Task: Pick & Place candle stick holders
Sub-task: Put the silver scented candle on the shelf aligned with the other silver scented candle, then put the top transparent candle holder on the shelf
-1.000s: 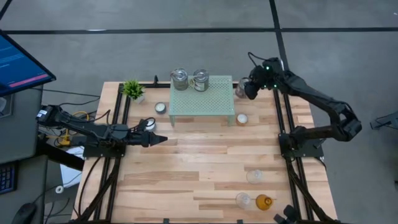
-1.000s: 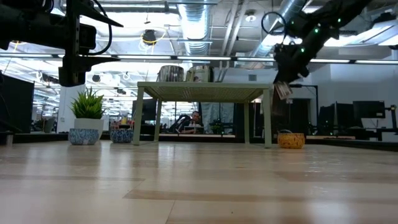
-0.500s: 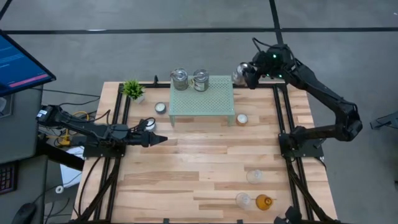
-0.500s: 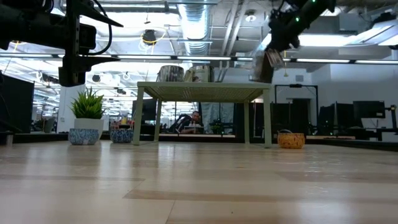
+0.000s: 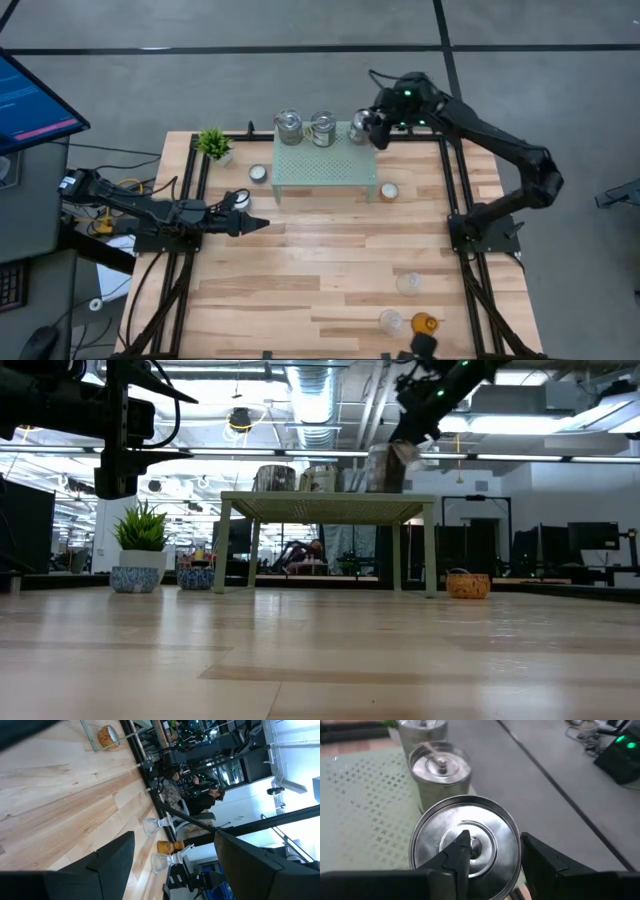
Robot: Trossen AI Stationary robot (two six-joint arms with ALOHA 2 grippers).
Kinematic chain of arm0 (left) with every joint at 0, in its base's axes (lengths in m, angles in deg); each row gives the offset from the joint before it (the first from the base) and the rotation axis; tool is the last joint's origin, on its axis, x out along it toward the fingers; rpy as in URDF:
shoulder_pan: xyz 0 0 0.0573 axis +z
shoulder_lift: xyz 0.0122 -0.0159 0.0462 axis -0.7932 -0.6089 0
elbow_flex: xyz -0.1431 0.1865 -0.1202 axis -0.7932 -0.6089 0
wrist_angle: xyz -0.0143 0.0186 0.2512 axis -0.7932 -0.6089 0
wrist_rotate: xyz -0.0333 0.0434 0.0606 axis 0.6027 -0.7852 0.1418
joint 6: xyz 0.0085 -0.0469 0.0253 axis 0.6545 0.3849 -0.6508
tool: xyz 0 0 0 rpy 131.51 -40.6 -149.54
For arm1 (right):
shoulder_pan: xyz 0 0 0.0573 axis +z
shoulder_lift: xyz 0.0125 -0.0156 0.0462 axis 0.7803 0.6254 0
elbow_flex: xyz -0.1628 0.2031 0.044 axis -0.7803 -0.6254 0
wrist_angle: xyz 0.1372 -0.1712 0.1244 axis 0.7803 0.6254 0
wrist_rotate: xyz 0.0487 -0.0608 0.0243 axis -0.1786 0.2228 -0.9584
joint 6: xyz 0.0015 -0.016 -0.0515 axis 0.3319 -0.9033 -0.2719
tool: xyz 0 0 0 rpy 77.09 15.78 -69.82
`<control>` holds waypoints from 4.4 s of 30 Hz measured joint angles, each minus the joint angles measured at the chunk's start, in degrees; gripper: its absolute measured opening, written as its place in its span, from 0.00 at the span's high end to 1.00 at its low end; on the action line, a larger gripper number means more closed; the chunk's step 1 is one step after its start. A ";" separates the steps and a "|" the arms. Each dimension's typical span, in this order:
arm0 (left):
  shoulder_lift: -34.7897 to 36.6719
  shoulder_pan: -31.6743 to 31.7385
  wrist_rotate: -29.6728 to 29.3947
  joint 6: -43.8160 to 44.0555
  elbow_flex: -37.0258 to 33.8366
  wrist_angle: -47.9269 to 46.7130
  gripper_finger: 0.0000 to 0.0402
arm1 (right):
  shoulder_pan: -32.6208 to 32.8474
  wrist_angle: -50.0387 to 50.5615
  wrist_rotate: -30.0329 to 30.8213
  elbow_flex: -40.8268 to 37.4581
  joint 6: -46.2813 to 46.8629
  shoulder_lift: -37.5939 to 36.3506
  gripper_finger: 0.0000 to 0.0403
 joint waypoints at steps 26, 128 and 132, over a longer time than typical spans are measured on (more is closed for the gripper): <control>-0.02 -0.01 -0.42 -1.31 -0.01 0.02 0.31 | -0.89 2.34 -0.04 4.82 -1.93 8.26 0.44; -0.09 -0.01 -1.75 -2.14 0.00 0.24 0.31 | 64.06 22.68 -9.81 -29.11 82.35 -11.06 0.10; -0.09 -0.02 -1.73 -1.70 0.00 0.24 0.31 | 66.39 18.55 -9.76 -29.08 84.45 -9.37 0.10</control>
